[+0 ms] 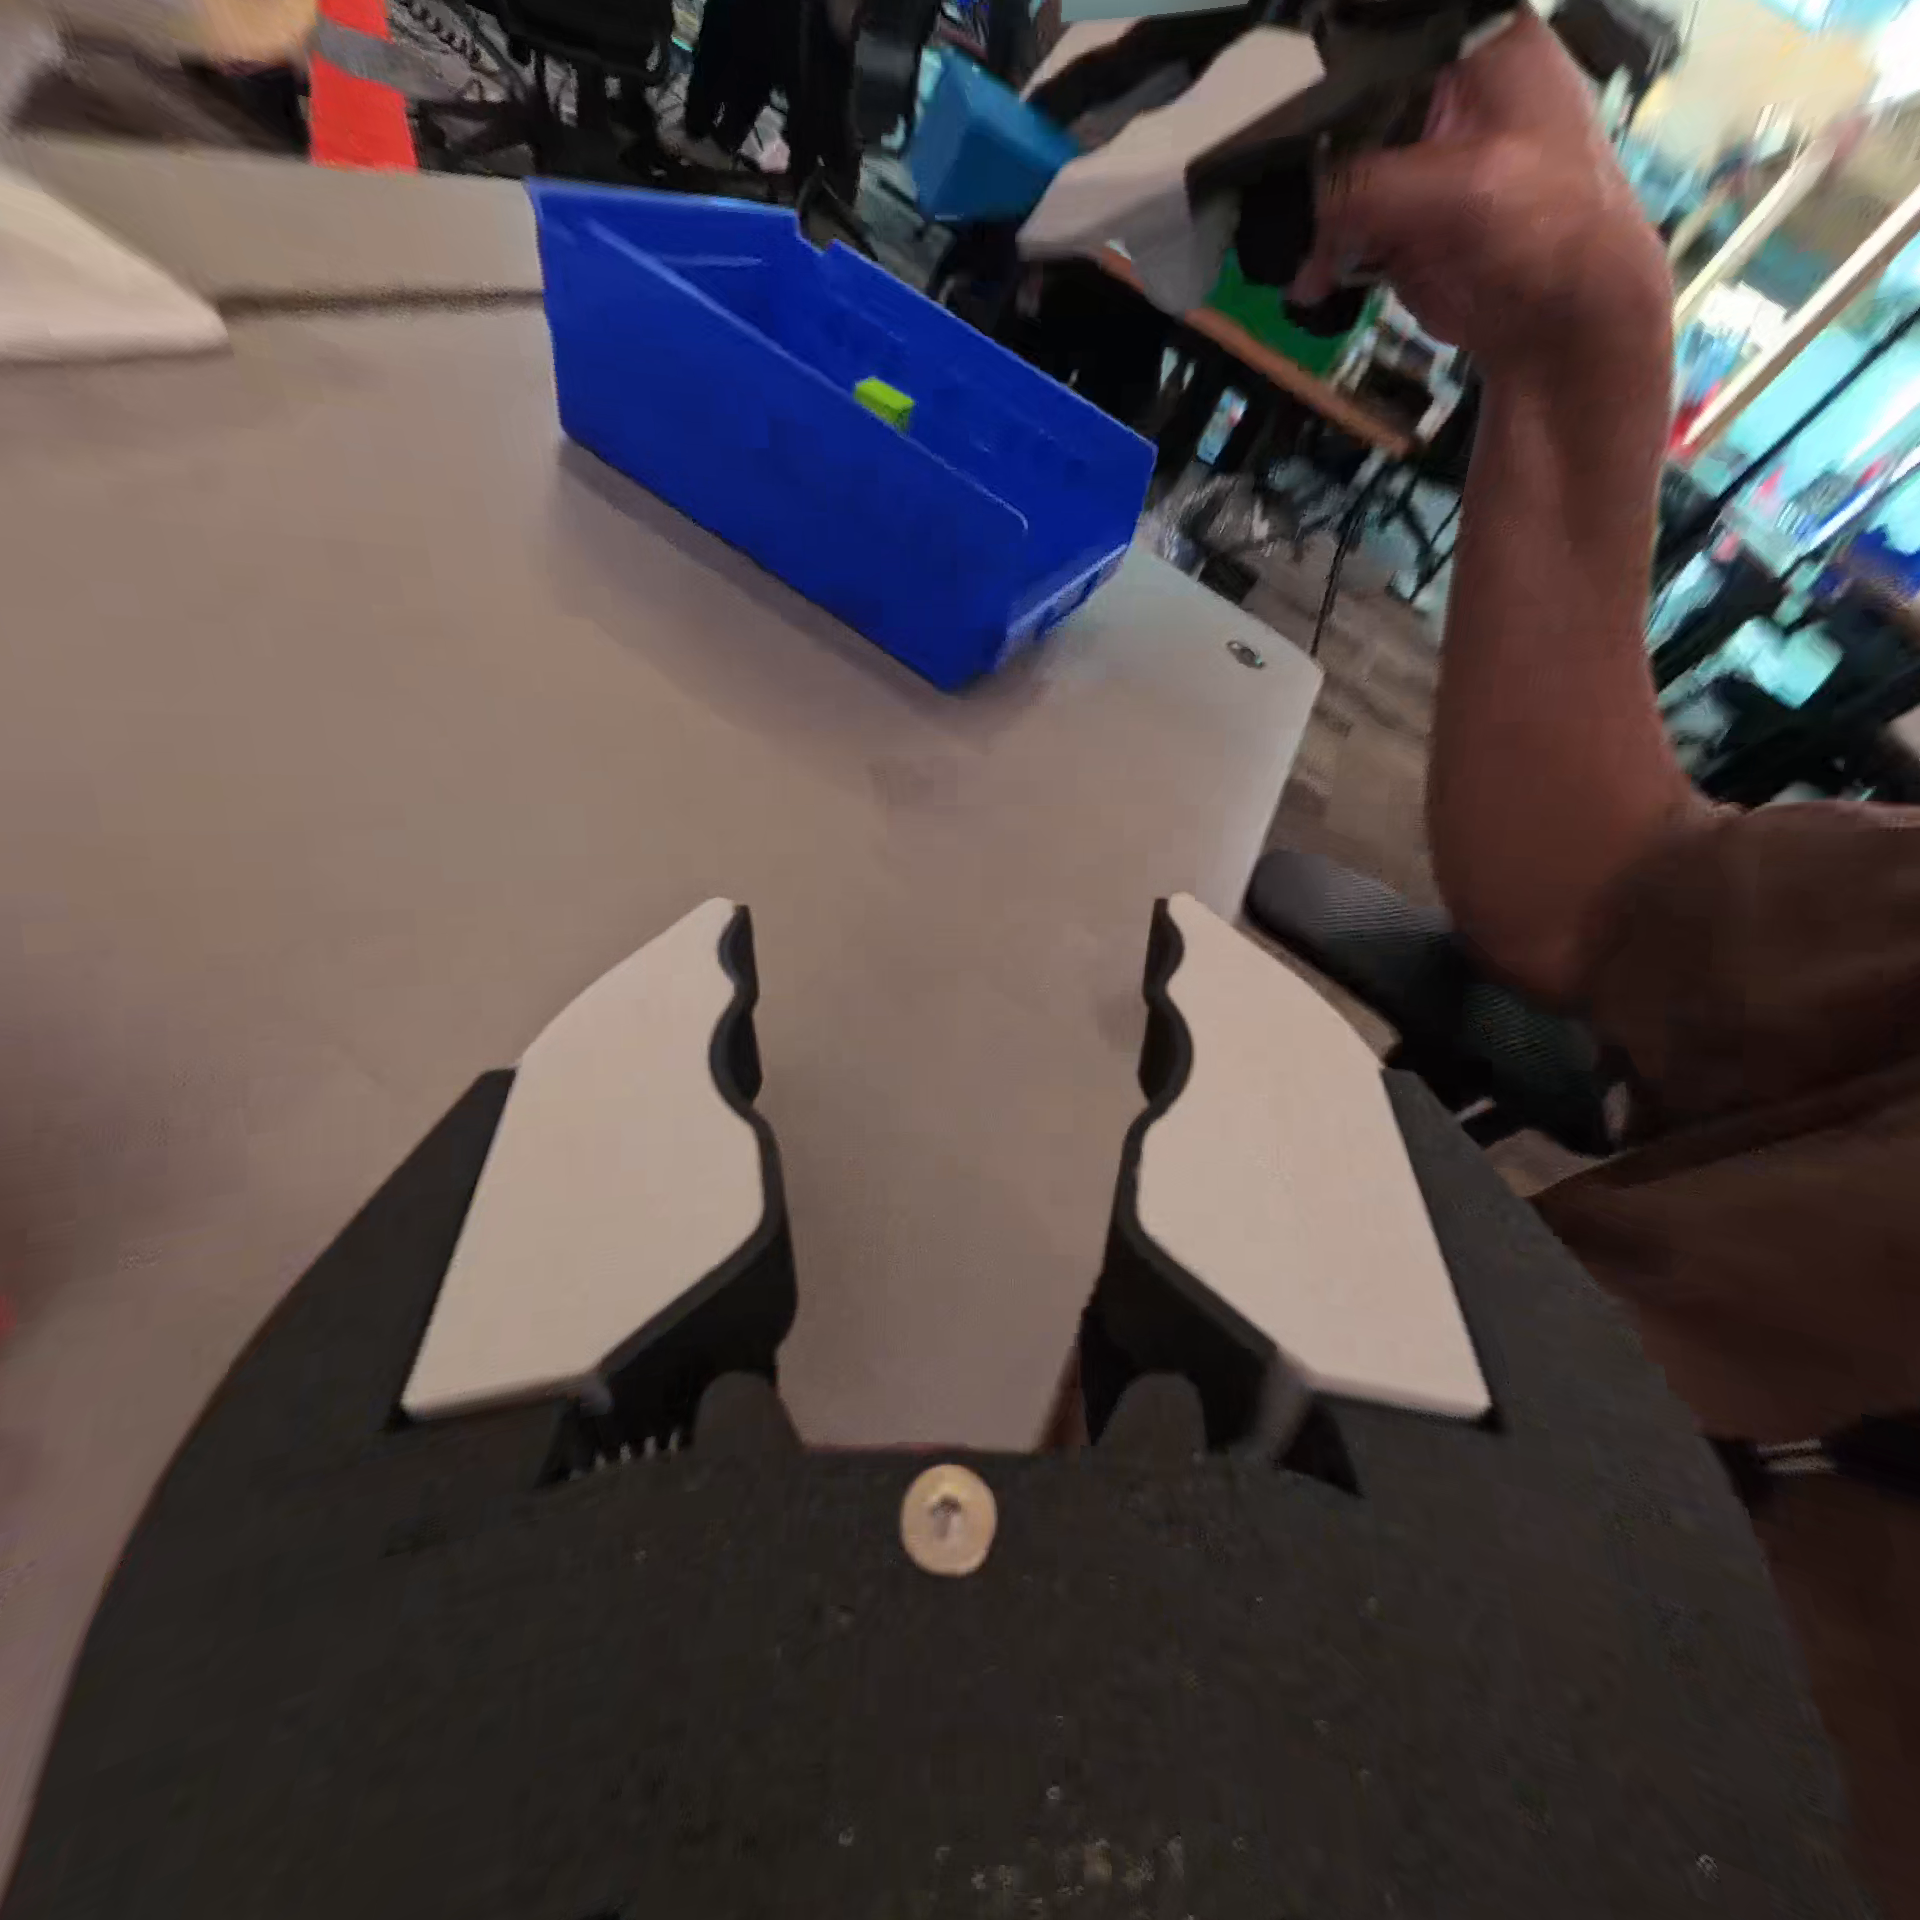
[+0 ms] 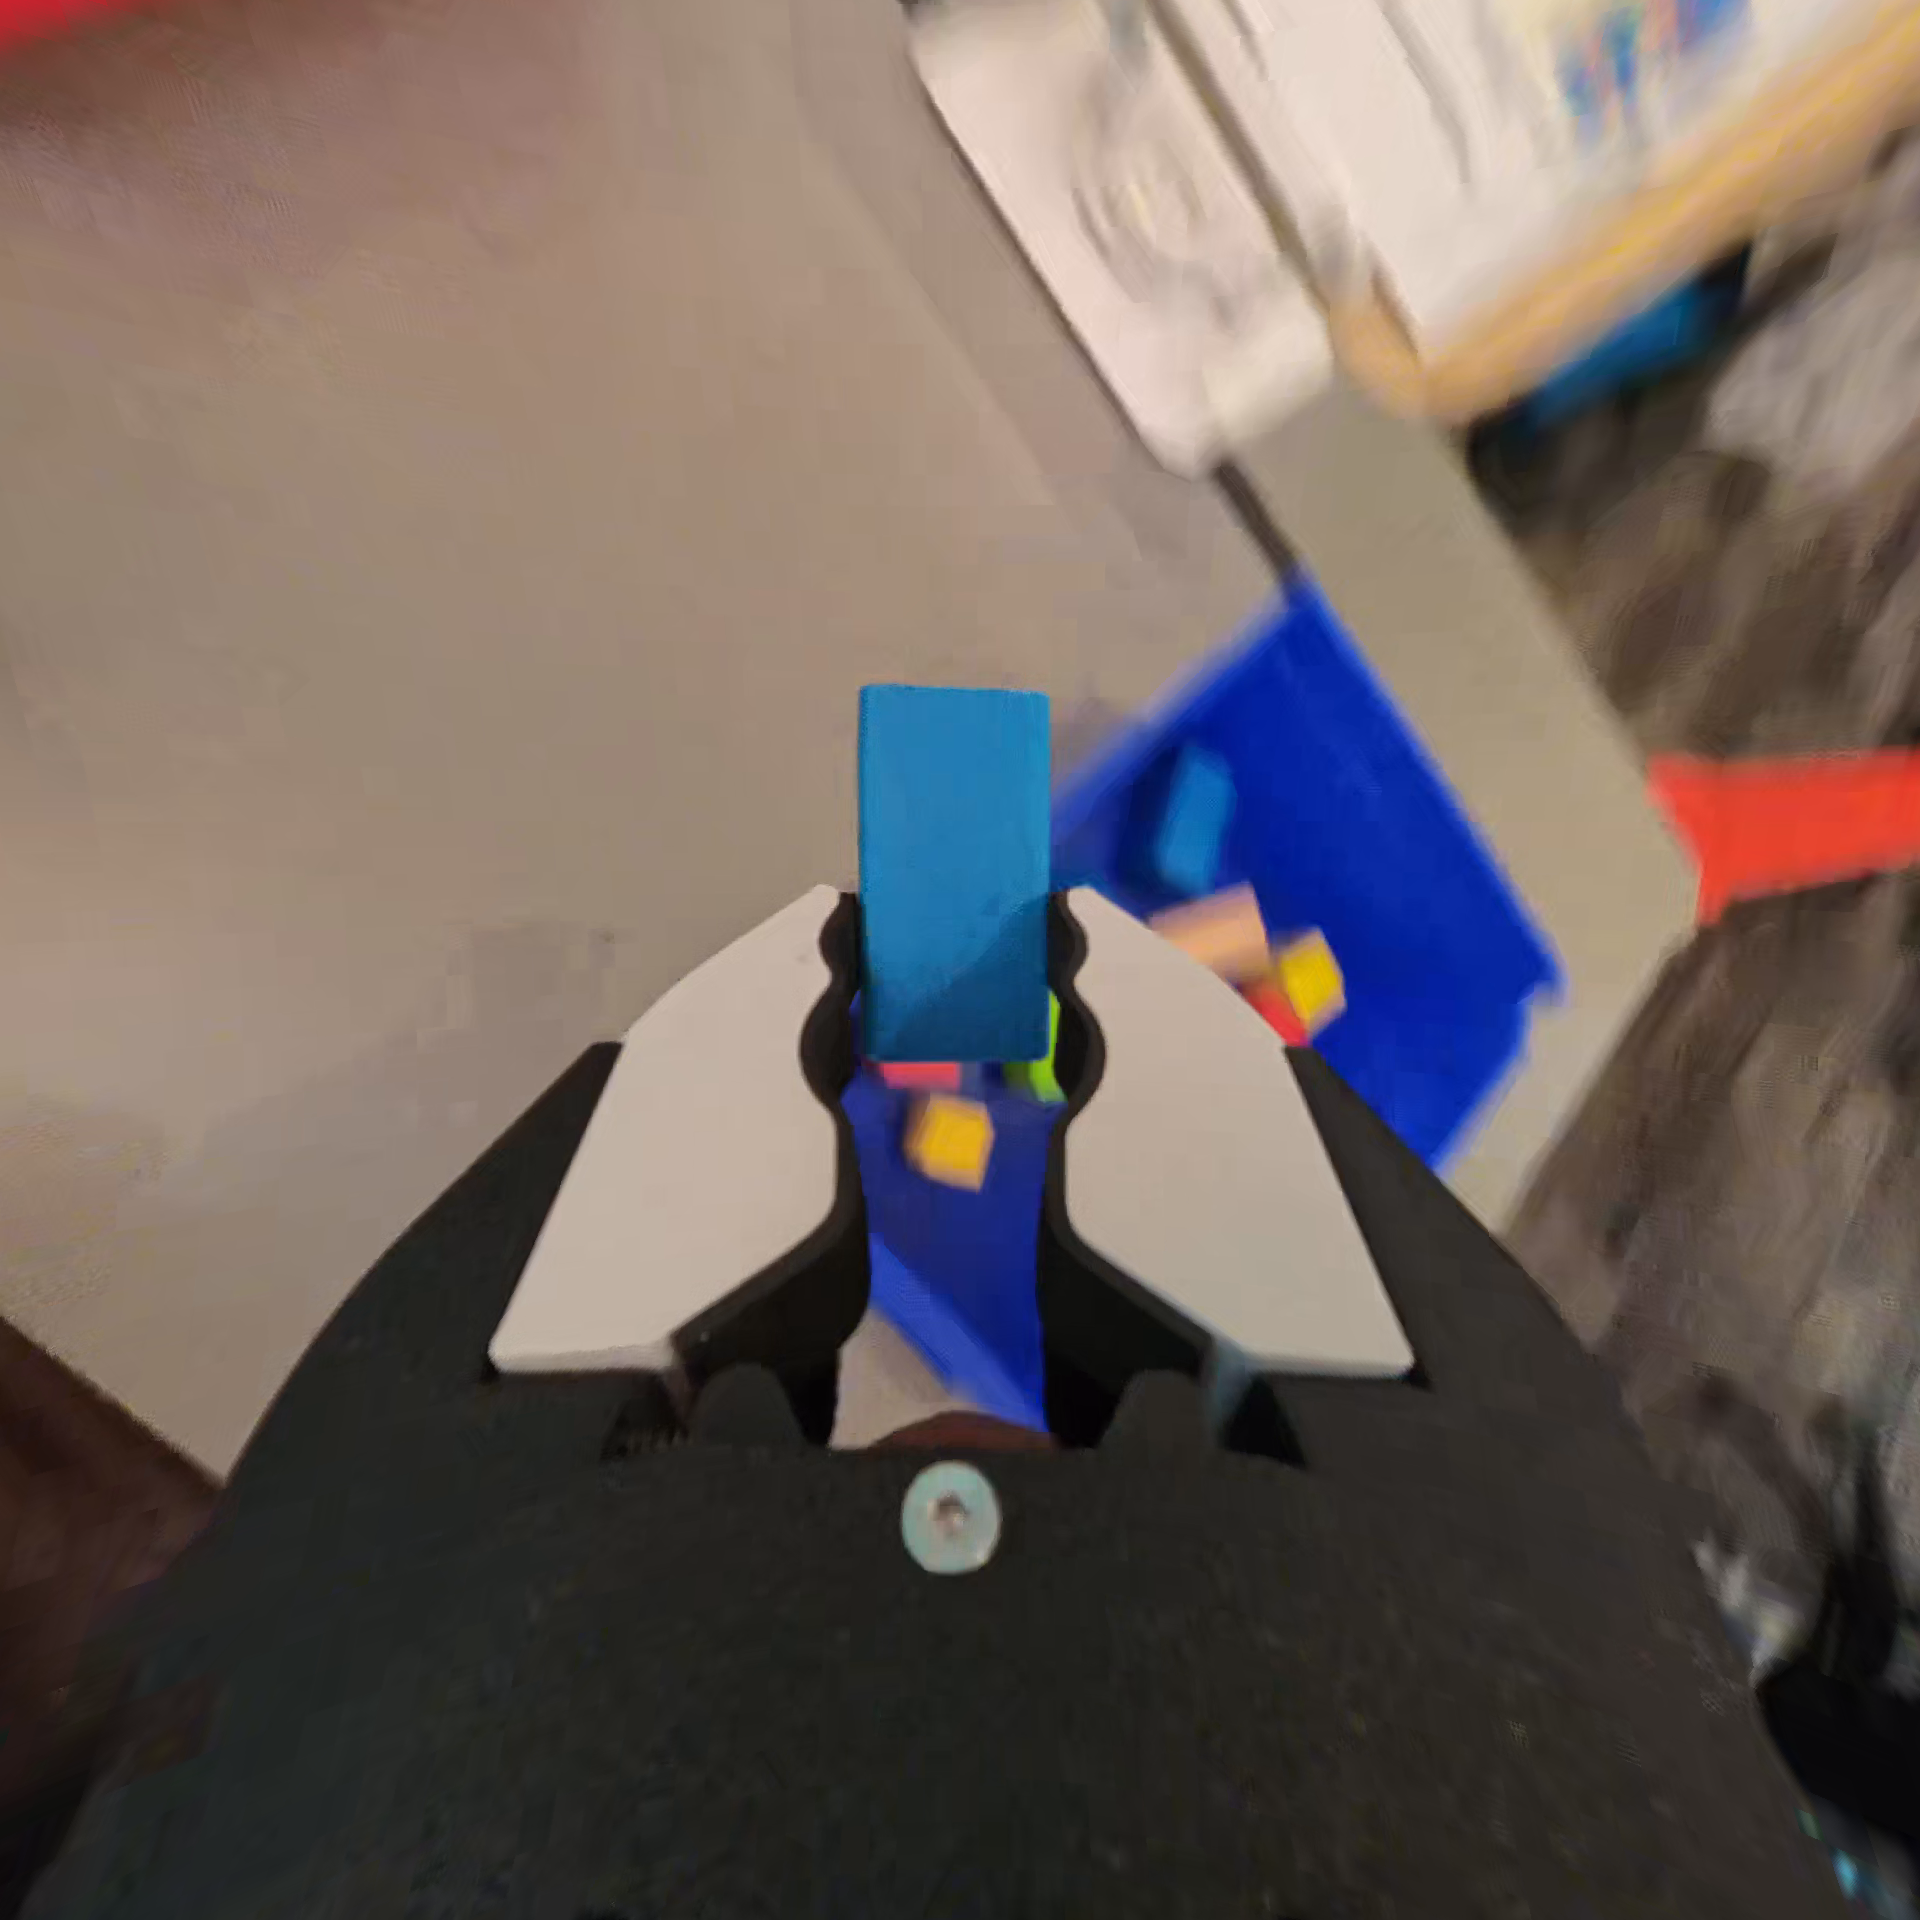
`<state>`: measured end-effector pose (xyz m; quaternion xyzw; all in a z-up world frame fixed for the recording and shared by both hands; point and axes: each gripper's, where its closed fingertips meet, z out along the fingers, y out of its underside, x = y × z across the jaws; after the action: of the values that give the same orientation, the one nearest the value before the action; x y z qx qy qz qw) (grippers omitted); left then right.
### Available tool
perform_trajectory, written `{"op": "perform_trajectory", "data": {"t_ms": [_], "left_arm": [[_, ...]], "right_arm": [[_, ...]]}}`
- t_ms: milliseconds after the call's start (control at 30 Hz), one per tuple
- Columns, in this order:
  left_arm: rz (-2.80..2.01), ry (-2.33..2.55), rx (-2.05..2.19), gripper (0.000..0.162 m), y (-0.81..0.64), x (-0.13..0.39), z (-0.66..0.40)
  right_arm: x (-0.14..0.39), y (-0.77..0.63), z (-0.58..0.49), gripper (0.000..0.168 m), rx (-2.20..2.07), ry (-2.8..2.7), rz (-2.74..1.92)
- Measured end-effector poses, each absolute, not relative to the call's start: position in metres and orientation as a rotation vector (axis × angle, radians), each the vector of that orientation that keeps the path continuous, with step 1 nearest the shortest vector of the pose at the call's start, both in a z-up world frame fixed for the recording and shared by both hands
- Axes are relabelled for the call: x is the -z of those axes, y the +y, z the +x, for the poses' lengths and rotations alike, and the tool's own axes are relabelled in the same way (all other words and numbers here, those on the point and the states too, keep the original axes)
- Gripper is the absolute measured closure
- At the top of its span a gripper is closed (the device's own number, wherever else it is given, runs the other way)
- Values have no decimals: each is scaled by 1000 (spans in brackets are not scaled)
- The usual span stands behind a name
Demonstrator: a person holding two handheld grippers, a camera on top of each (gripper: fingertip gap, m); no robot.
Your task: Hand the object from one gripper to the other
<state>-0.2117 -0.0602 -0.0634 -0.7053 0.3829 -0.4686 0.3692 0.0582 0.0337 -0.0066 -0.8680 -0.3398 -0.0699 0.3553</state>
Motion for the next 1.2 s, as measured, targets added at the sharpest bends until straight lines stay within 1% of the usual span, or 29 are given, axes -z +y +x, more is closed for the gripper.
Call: {"op": "perform_trajectory", "data": {"t_ms": [67, 133, 200, 267, 333, 400, 500, 733, 1133, 1200], "left_arm": [[-1893, 1037, 1127, 84, -86, 93, -214], [-1890, 1088, 1004, 86, -100, 110, -216], [-1820, 1143, 909, 93, -108, 118, -216], [-1799, 1214, 749, 91, -104, 126, -219], [-1759, 1206, 685, 92, -97, 124, -219], [-1764, 1193, 745, 95, -100, 123, -217], [-1803, 1177, 822, 95, -103, 128, -218], [-1823, 1216, 776, 94, -98, 136, -225], [-1852, 1215, 810, 94, -96, 141, -230], [-1857, 1218, 809, 94, -96, 142, -230]], "right_arm": [[32, 24, 129, 134, 200, -670, -2497], [69, 17, 170, 134, 202, -568, -2679], [103, 14, 186, 134, 183, -565, -2800], [129, 8, 201, 134, 244, -567, -2924], [143, 1, 208, 134, 299, -565, -3026], [146, -9, 211, 134, 374, -573, -3106], [146, -19, 211, 133, 424, -634, -3214], [156, 11, 231, 133, 519, -720, -3364], [170, 57, 218, 132, 392, -871, -3135], [175, 56, 219, 134, 391, -890, -3142]]}}
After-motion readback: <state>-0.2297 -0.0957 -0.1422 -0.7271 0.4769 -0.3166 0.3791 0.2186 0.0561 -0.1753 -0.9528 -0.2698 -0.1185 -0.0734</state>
